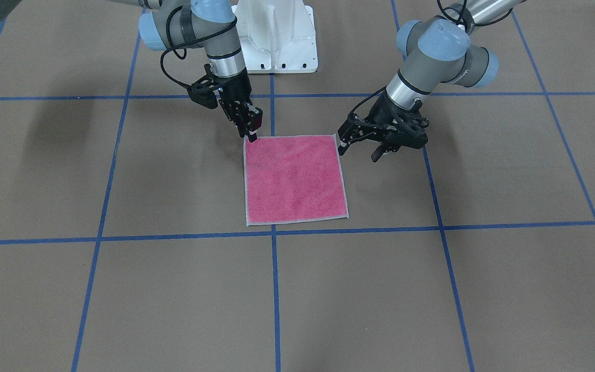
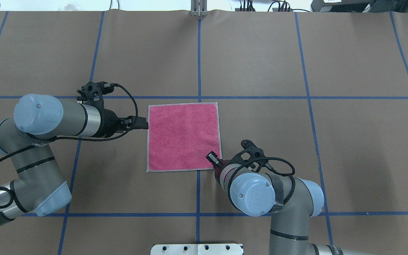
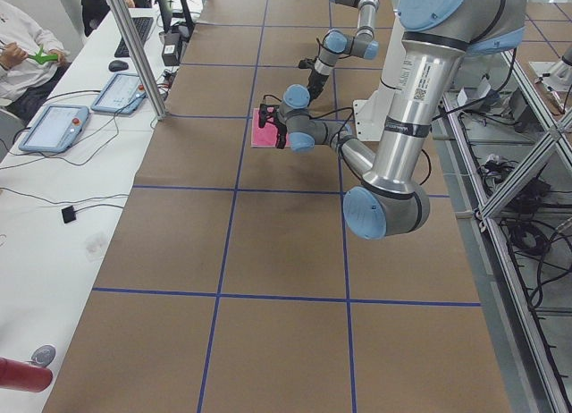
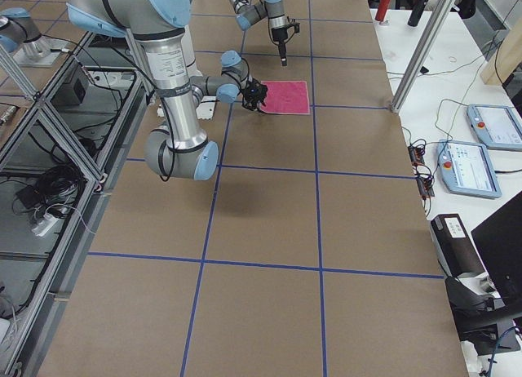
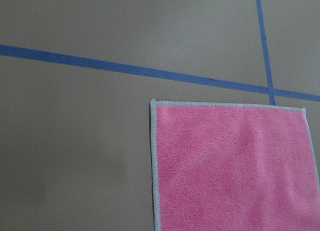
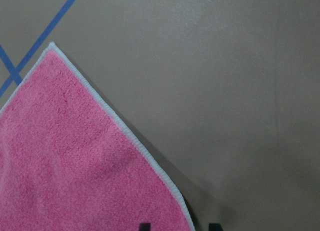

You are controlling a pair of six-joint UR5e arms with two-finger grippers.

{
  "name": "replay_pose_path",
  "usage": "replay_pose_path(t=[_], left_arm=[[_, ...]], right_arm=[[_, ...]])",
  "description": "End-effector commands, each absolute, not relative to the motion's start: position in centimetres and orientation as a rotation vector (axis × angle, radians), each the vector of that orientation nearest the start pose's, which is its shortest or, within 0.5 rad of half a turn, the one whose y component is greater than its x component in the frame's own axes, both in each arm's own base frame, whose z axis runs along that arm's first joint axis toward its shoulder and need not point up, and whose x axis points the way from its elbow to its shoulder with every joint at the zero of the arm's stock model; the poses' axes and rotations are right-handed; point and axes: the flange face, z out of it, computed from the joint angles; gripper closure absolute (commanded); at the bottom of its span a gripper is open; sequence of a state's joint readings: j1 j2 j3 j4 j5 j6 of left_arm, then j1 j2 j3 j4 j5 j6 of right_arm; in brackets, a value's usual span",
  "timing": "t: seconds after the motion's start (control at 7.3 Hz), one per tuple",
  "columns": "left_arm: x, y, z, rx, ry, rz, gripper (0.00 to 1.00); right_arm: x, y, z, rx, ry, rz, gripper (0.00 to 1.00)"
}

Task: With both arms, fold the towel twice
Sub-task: 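Lower the right gripper to the towel's near corner while the left gripper descends beside it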

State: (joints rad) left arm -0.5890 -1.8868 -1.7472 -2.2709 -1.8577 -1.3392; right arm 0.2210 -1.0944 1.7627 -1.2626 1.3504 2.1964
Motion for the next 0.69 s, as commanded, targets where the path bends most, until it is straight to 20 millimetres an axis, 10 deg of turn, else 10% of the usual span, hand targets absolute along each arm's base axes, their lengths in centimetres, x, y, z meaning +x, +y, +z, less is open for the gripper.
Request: replay_pose_path(t=[0.0,0.27,0.55], left_arm=[[44.32,-42.25,32.36,0.242,1.186,-0.142,0.01],[44.32,-42.27,32.38,0.242,1.185,-0.143,0.01],[44.32,-42.27,32.38,0.242,1.185,-0.143,0.01]], right_arm=[[-58.80,-29.22,27.28,0.017,-1.025,0.887,0.60],[-58.78,-29.23,27.38,0.019,-1.024,0.888,0.68],[-58.79,-29.24,27.02,0.017,-1.030,0.888,0.96]])
